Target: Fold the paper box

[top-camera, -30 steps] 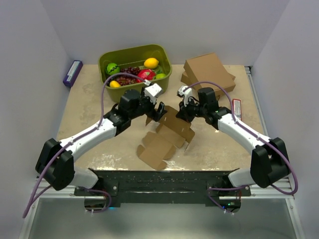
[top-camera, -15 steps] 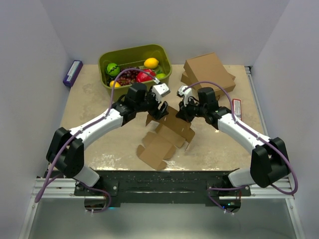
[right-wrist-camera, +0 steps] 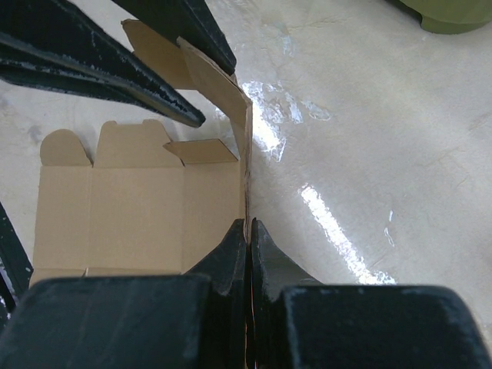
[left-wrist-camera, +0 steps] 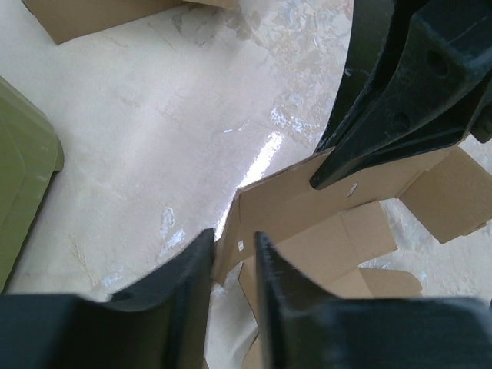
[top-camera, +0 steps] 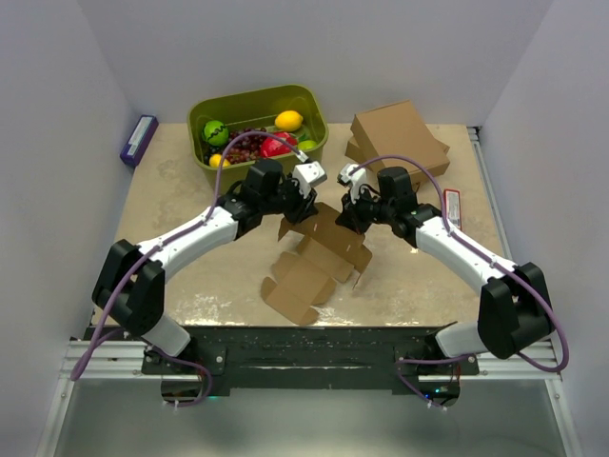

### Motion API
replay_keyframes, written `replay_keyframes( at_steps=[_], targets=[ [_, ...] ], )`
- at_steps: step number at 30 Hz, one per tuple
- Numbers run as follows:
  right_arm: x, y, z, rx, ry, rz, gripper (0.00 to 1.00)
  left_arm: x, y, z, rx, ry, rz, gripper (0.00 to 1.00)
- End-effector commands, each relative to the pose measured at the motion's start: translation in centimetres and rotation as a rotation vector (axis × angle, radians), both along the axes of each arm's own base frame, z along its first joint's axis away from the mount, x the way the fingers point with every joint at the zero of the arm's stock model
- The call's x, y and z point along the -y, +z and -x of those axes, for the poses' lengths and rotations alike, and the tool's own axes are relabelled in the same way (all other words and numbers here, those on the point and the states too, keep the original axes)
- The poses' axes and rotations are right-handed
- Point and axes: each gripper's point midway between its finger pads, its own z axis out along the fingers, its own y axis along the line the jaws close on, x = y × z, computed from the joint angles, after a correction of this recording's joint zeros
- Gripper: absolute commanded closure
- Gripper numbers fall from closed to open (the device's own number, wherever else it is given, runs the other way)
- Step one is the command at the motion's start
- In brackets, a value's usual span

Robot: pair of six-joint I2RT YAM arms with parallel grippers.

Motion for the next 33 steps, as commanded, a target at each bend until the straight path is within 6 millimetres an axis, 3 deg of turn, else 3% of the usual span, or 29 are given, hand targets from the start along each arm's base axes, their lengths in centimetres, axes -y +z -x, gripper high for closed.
replay_keyframes(
  at_steps=[1, 6, 10, 13, 14, 16, 17, 19, 20, 24, 26, 30, 33],
  targets=[
    [-0.6, 1.8, -0.8, 0.046, 0.022, -0.019, 1.00, 0.7, 1.5, -0.5, 0.056, -0.030, 0.040, 0.78],
    [-0.4, 2.1, -0.8, 0.055, 0.014, -0.019, 1.00, 0.7, 1.3, -0.4, 0.070, -0.032, 0.048, 1.00],
    [-0.3, 2.7, -0.9, 0.071, -0.006, -0.032, 0.96, 0.3, 0.8, -0.3, 0.073, -0.013, 0.047, 1.00],
    [0.3, 4.4, -1.5, 0.109, -0.085, -0.060, 0.67, -0.7, 1.4, -0.8, 0.121, 0.065, 0.067, 1.00],
    [0.6, 5.0, -1.9, 0.122, -0.126, -0.067, 0.54, -1.3, 2.9, -1.6, 0.181, 0.121, 0.093, 1.00],
    [2.7, 7.2, -3.7, 0.159, -0.339, -0.100, 0.39, -2.2, 3.0, -1.9, 0.203, 0.175, 0.101, 1.00],
    [3.3, 8.0, -4.0, 0.161, -0.402, -0.119, 0.32, -2.8, 4.1, -2.4, 0.238, 0.221, 0.116, 1.00],
    [4.3, 10.3, -4.4, 0.187, -0.491, -0.155, 0.24, -3.4, 4.4, -2.5, 0.245, 0.267, 0.132, 1.00],
    [4.5, 11.7, -4.2, 0.196, -0.515, -0.199, 0.18, -3.9, 5.6, -2.9, 0.280, 0.306, 0.156, 1.00],
    [4.0, 15.5, -3.2, 0.067, -0.636, -0.446, 0.18, -5.7, 6.0, -3.4, 0.307, 0.434, 0.206, 1.00],
    [3.6, 16.2, -2.6, -0.019, -0.673, -0.551, 0.24, -6.2, 6.3, -3.7, 0.309, 0.484, 0.238, 1.00],
    [1.5, 17.6, -0.5, -0.194, -0.671, -0.860, 0.26, -6.8, 5.9, -4.3, 0.308, 0.543, 0.257, 1.00],
    [0.2, 17.8, 0.4, -0.269, -0.655, -0.965, 0.26, -7.2, 5.3, -4.6, 0.302, 0.582, 0.266, 1.00]
  ],
)
